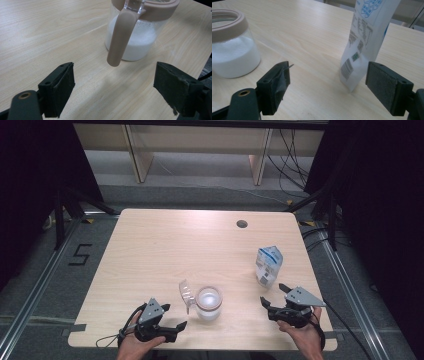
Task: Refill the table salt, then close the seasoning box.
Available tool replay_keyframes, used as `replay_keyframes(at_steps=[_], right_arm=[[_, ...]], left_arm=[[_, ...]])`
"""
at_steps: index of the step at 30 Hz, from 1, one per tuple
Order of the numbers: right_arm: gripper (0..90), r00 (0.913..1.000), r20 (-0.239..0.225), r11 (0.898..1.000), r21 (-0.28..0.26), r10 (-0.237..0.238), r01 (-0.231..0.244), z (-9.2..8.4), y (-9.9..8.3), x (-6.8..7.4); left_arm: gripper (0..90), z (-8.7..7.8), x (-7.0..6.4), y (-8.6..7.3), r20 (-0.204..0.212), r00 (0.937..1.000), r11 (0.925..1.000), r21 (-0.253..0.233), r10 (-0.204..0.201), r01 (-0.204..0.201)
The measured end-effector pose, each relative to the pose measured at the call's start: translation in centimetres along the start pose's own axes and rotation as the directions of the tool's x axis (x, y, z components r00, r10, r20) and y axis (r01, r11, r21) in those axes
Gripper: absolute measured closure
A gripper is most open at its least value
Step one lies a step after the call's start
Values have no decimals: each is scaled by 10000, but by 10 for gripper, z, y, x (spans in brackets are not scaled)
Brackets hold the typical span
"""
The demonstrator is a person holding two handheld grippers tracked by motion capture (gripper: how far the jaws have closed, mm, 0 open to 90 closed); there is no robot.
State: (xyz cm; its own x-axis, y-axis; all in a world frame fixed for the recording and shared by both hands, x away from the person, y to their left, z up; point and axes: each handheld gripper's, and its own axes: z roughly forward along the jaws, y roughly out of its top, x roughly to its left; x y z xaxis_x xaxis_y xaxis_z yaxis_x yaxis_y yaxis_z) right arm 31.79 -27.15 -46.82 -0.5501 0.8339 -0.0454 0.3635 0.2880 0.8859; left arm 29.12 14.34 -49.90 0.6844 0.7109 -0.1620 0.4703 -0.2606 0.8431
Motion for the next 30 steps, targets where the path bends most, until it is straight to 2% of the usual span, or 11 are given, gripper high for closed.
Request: replay_keyframes(at_steps=[5, 7, 8, 9, 13, 17, 20, 21, 26, 28, 30], right_arm=[[203, 9995, -255, 9997, 112, -200, 203, -2, -3, 3], [201, 9994, -354, 9998, 205, 39, -31, -2, -5, 8], [200, 9984, -362, 9989, 109, -441, 445, -2, -4, 6], [200, 9986, -411, 9991, 218, -344, 353, -3, -5, 9], [229, 9951, -537, 9963, 162, -834, 843, -4, -6, 13], [219, 9939, -707, 9958, 284, -847, 868, -6, -8, 17], [218, 9963, -788, 9973, 625, -339, 389, -10, -10, 22], [217, 9930, -764, 9953, 286, -900, 924, -8, -10, 19], [213, 9943, -937, 9962, 670, -500, 564, -10, -13, 24], [213, 9912, -953, 9940, 493, -921, 971, -9, -13, 21], [213, 9923, -1064, 9954, 649, -631, 702, -11, -14, 23]], left_arm=[[163, -1, 0, 0, -93, 9999, 9998, 151, 92, -91], [163, 0, -1, 0, -82, 10000, 9999, 93, 54, -53], [162, -1, -1, 0, -86, 9999, 9999, 120, 95, -94], [162, -1, -1, 0, -85, 9999, 9999, 124, 88, -87], [163, -1, 0, 0, -93, 9999, 9998, 152, 97, -95], [162, 0, -1, 0, -7, 10000, 10000, 62, 22, -21], [162, 0, 0, -1, -27, 10000, 9999, 138, 74, -73], [162, 0, 0, 0, -37, 9999, 9999, 119, 97, -97], [163, 0, 1, 0, -32, 10000, 10000, 63, 56, -55], [162, 0, 1, 0, -101, 9999, 9999, 126, 37, -36], [163, 0, 2, 0, -130, 9997, 9997, 143, 199, -197]])
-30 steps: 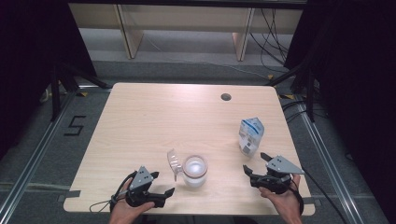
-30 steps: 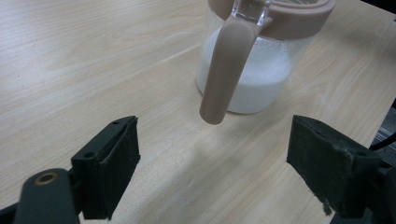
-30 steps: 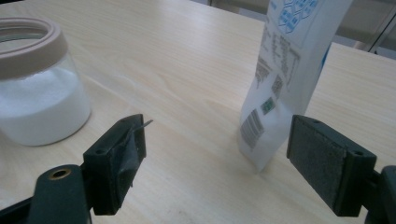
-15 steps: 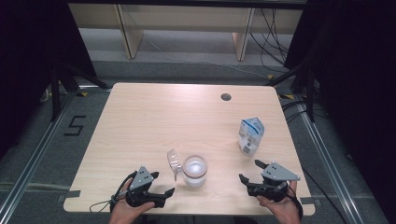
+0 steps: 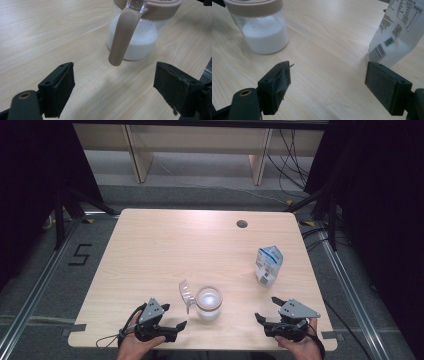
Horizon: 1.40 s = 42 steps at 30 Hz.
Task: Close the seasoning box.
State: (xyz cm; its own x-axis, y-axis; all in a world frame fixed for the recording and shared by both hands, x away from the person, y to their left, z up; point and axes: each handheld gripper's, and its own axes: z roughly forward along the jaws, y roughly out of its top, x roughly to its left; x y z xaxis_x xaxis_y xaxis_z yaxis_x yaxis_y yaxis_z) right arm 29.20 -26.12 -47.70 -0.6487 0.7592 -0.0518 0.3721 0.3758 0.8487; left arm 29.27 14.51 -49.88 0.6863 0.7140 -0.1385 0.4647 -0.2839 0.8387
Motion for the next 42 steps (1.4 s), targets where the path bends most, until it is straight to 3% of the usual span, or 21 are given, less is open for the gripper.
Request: replay_keyframes(at_steps=[4, 6, 8, 9, 12, 14, 18, 19, 20, 21, 22, 25, 26, 27, 29, 30, 32, 33, 37, 38, 42], right_arm=[[214, 9993, 147, 9993, -95, -352, 353, 0, -1, -2], [214, 9999, 164, 10000, -8, 9, -9, 0, -1, 0], [216, 9995, 215, 9997, -85, -240, 242, 0, -1, -2], [216, 9998, 153, 9999, -21, -122, 122, 0, 0, -1], [220, 9994, 264, 9997, -121, -212, 216, 0, 0, -1], [222, 10000, 2, 10000, -59, -37, 37, 1, 0, -1], [226, 9998, 178, 10000, 5, -46, 46, 0, 0, 1], [226, 9999, 38, 9999, -12, -157, 157, 1, 0, 1], [227, 9999, 30, 9999, -7, -158, 158, 1, 0, 1], [227, 9991, 196, 9992, -156, -376, 379, 1, 0, 0], [228, 9998, 7, 9998, 9, -179, 179, 0, 1, 2], [230, 9997, 51, 9997, -71, -240, 241, 2, 0, 2], [230, 9998, -56, 9998, -41, -177, 176, 1, 0, 2], [230, 9991, 216, 9992, -143, -375, 378, 1, 0, 1], [230, 9989, 191, 9990, -121, -421, 423, 1, 0, 0], [231, 9990, 192, 9991, -128, -411, 414, 1, 0, 0], [232, 9990, 189, 9991, -130, -408, 410, 1, 0, 0], [232, 9990, 191, 9991, -123, -411, 414, 1, 0, 0], [232, 9990, 204, 9991, -119, -408, 410, 2, 0, 1], [232, 9998, 43, 9998, 6, -186, 186, 2, 0, 2], [232, 9989, 217, 9991, -100, -407, 409, 2, 0, 1]], left_arm=[[165, -1, 1, -1, -157, 9990, 9990, -109, -428, 426], [174, -3, 2, -1, -207, 9984, 9986, -110, -519, 517], [193, -5, 4, 0, -89, 9986, 9986, -142, -512, 511], [209, -6, 4, 0, -158, 9981, 9982, -152, -591, 588], [337, -9, 6, 1, -126, 9977, 9970, -425, -660, 654], [408, -11, 7, 1, -108, 9970, 9952, -624, -761, 753], [617, -18, 6, 3, -246, 9956, 9882, -1266, -902, 864], [669, -20, 6, 5, -310, 9970, 9883, -1374, -705, 657], [717, -21, 4, 7, -267, 9966, 9855, -1534, -779, 729], [764, -22, 3, 9, -288, 9974, 9856, -1575, -664, 610], [811, -23, 3, 11, -221, 9982, 9850, -1649, -555, 511], [888, -24, -1, 15, -280, 9981, 9854, -1628, -552, 500], [892, -22, -1, 16, -112, 9980, 9842, -1668, -628, 600], [893, -21, -2, 17, -76, 9980, 9839, -1677, -633, 611], [894, -21, -2, 18, -8, 9994, 9868, -1585, -350, 344], [895, -20, -4, 19, -42, 9985, 9868, -1528, -554, 541], [895, -20, -5, 21, -28, 9993, 9872, -1558, -362, 353], [895, -20, -6, 22, 3, 9988, 9853, -1639, -497, 491], [895, -20, -5, 26, -87, 9993, 9868, -1580, -377, 358], [895, -20, -4, 27, -86, 9997, 9876, -1556, -214, 198], [895, -18, -7, 30, -48, 9985, 9838, -1710, -554, 538]])
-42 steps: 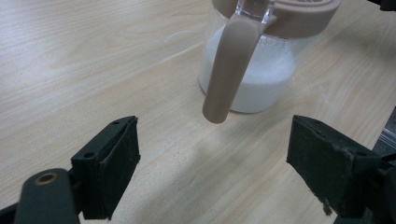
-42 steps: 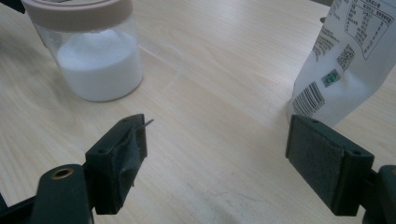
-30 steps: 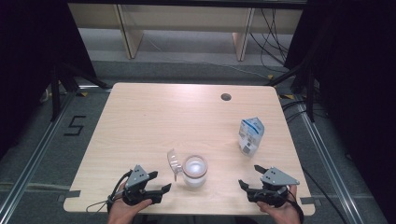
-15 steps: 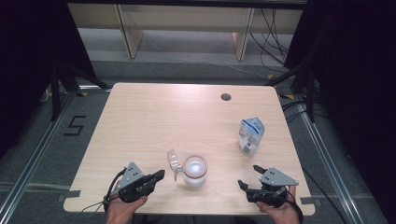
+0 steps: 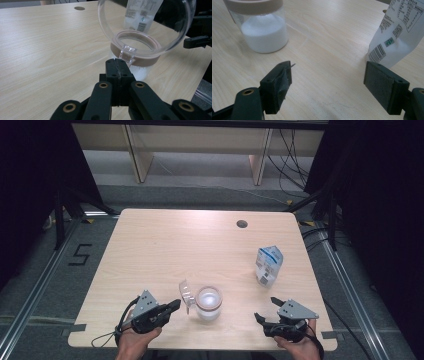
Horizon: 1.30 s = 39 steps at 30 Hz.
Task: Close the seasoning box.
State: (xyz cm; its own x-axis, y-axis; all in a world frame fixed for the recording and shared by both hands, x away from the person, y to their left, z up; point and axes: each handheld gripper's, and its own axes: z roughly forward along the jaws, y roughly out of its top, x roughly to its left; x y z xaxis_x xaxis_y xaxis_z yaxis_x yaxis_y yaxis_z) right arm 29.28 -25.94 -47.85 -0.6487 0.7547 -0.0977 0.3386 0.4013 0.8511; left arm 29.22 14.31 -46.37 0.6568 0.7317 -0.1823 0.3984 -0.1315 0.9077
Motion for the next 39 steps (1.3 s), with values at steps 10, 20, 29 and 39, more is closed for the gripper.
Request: replay_keyframes(at_steps=[10, 20, 29, 39], right_arm=[[234, 9996, -136, 9995, 175, 264, -262, 0, -1, 1], [234, 9996, -48, 9994, 170, 294, -293, 0, -1, 2], [235, 9999, 93, 9999, 48, 93, -93, 0, 0, 0], [235, 9996, -34, 9995, 175, 265, -264, 0, -1, 2]], left_arm=[[895, 3, -2, 7, -2, 9997, 9997, 19, 233, -233], [894, 6, -3, 11, 174, 9985, 9986, -25, 524, -524], [894, 10, -4, 12, 248, 9981, 9984, -55, 558, -557], [894, 10, -5, 14, 217, 9982, 9984, -31, 559, -558]])
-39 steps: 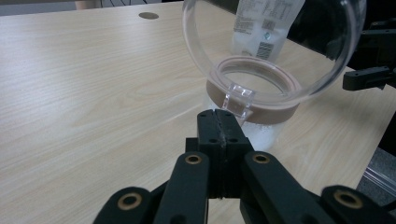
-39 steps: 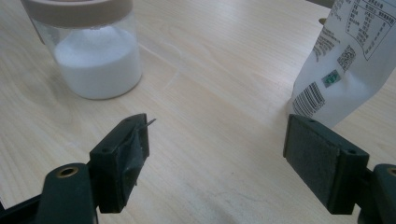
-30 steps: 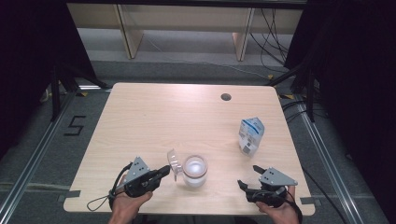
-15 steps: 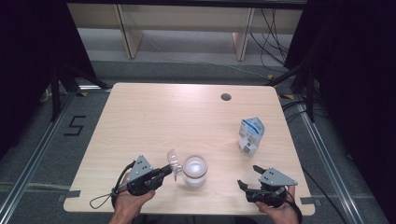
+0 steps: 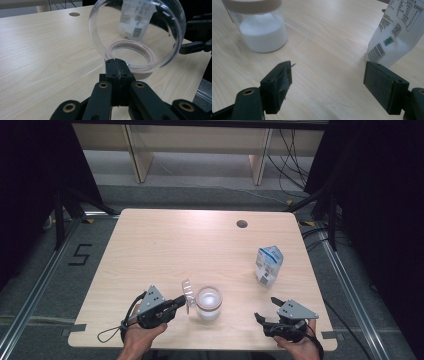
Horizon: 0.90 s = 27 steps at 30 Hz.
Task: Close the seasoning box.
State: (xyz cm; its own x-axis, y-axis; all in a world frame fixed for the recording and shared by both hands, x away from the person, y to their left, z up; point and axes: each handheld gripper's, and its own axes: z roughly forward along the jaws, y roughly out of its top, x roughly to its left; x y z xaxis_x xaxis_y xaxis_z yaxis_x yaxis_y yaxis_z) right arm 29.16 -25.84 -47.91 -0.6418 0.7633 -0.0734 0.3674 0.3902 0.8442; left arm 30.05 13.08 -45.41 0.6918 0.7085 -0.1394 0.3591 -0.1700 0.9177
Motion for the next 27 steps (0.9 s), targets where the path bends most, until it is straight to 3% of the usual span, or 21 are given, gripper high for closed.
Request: replay_keyframes(at_steps=[4, 7, 10, 11, 15, 19, 20, 22, 27], right_arm=[[235, 10000, -6, 10000, 4, -6, 6, 0, 0, 0], [235, 10000, -12, 10000, 13, -7, 7, 0, 0, 0], [236, 10000, -12, 10000, 7, -15, 15, 0, 0, 0], [236, 10000, -10, 10000, 11, -15, 15, 0, 0, 0], [236, 9998, 106, 9998, -100, -176, 177, 0, 0, 0], [236, 10000, 15, 10000, 4, -9, 9, 0, 0, 1], [236, 9996, 140, 9996, -144, -247, 249, 0, 0, -1], [236, 10000, 3, 10000, 3, -7, 7, 0, 0, 1], [236, 10000, -25, 10000, 5, -41, 41, 0, 0, 1]], left_arm=[[894, 1, -1, 0, 76, 9999, 9999, -68, -138, 138], [894, 1, 0, 1, 80, 9999, 10000, -33, 71, -71], [893, 2, -2, 1, 53, 10000, 10000, -39, -39, 40], [893, 2, -1, 1, 73, 9999, 9999, 27, 153, -153], [893, 4, -2, 1, 102, 9999, 9999, -107, 29, -28], [893, 3, -3, 1, 37, 10000, 10000, 22, -72, 71], [893, 3, -3, 2, 64, 9999, 9999, 43, 105, -106], [892, 4, -3, 2, 154, 9998, 9999, -31, 125, -124], [892, 5, -4, 2, 107, 9999, 10000, -6, 56, -56]])
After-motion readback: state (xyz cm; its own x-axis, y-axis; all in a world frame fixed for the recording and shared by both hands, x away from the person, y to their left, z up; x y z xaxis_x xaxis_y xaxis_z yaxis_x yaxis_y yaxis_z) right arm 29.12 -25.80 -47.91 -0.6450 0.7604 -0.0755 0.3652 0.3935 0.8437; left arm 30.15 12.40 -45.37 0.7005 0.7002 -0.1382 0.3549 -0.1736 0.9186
